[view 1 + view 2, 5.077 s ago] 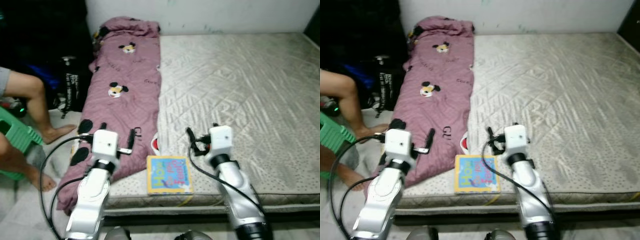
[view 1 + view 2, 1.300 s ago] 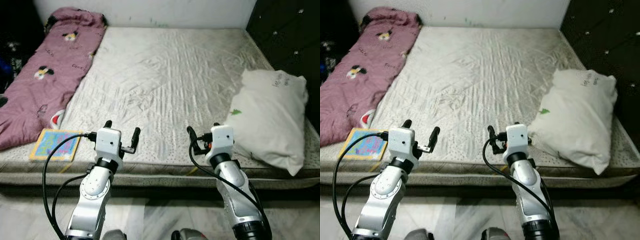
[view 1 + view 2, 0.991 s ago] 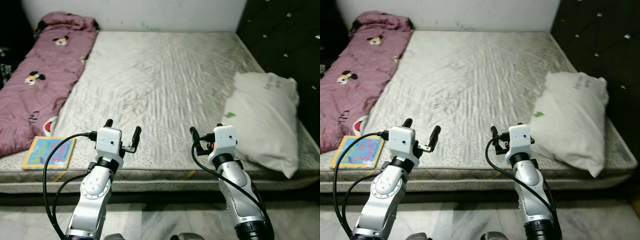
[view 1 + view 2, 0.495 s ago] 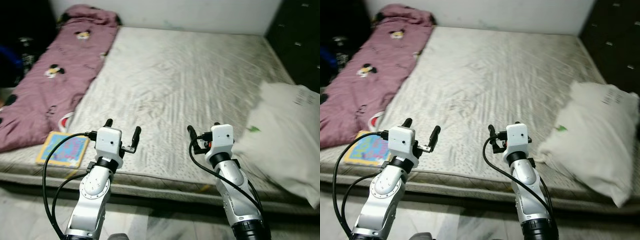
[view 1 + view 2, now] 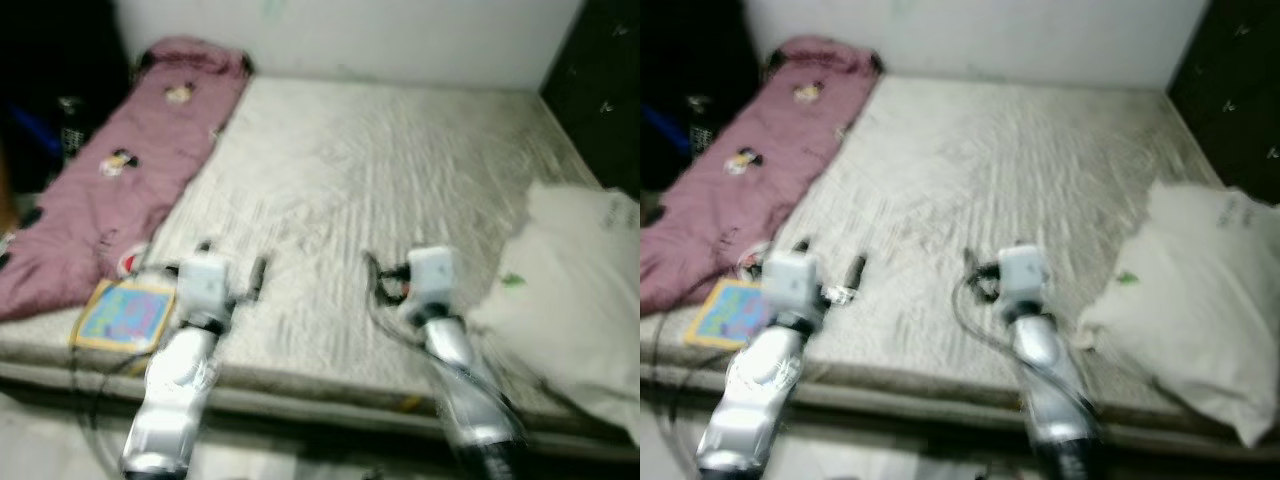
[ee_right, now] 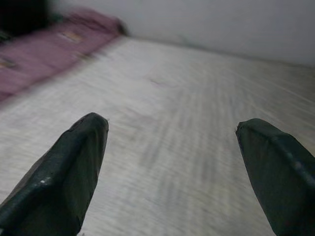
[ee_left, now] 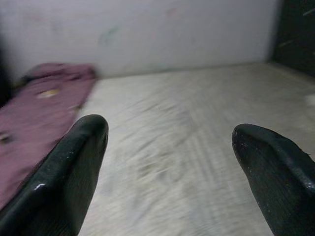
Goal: Clean up the room
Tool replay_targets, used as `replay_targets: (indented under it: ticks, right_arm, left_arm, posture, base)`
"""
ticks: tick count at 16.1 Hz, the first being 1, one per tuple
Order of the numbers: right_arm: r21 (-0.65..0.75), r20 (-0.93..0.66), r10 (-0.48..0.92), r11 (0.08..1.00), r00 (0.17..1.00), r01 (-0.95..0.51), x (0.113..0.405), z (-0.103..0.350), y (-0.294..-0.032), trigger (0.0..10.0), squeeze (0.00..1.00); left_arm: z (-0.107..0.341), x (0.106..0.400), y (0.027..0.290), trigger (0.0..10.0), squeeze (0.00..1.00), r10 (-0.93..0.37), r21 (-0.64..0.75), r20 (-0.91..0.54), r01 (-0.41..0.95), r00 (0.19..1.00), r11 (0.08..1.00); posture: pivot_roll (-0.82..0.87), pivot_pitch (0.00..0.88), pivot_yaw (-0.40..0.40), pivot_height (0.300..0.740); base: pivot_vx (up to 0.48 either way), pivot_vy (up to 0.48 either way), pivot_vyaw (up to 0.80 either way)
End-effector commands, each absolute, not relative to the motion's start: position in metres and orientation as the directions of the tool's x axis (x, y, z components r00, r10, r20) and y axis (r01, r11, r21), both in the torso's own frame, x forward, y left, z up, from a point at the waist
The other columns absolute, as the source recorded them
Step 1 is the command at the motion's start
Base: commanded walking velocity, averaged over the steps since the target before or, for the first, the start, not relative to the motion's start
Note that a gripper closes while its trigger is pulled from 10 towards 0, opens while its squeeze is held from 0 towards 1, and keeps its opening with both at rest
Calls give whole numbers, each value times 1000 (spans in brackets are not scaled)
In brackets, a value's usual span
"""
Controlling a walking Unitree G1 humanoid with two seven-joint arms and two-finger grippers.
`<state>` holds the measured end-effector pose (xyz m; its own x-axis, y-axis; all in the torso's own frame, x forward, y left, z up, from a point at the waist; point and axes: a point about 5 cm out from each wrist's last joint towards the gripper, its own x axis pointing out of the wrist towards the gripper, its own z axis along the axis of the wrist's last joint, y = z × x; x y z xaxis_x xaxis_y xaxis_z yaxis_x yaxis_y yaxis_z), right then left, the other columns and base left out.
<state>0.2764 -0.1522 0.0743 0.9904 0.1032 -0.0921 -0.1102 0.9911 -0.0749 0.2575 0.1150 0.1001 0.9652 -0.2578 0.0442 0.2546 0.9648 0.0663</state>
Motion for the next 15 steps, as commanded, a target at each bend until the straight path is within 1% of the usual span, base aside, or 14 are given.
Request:
replay_targets:
  ticks: [1, 3, 7, 9, 15]
  right_arm:
    - [-51, -52, 137, 989, 989, -140, 283, 84, -139, 10000, 0]
    - [-51, -52, 136, 989, 989, -139, 283, 84, -138, 10000, 0]
    - [-47, -56, 134, 990, 989, -136, 283, 83, -139, 10000, 0]
    - [-49, -55, 134, 989, 989, -137, 283, 83, -139, 10000, 0]
    - [-52, -58, 136, 989, 989, -139, 283, 83, -139, 10000, 0]
  left_arm:
    - [98, 258, 130, 10000, 0, -214, 103, 25, 210, 977, 972]
    - [95, 259, 131, 10000, 0, -200, 110, 9, 198, 980, 974]
    - [96, 259, 130, 10000, 0, -208, 118, 12, 205, 978, 972]
    - [96, 259, 129, 10000, 0, -210, 119, 12, 207, 978, 971]
    - [96, 259, 128, 10000, 0, -210, 119, 14, 207, 978, 971]
  posture:
    - [37, 39, 14, 740]
    - [39, 38, 14, 740]
    - [39, 37, 15, 740]
    - [38, 38, 14, 740]
    - [37, 39, 10, 740]
  base:
    - [0, 0, 0]
    - [0, 0, 0]
    - [0, 0, -723]
    - [0, 0, 0]
    - [0, -265, 0]
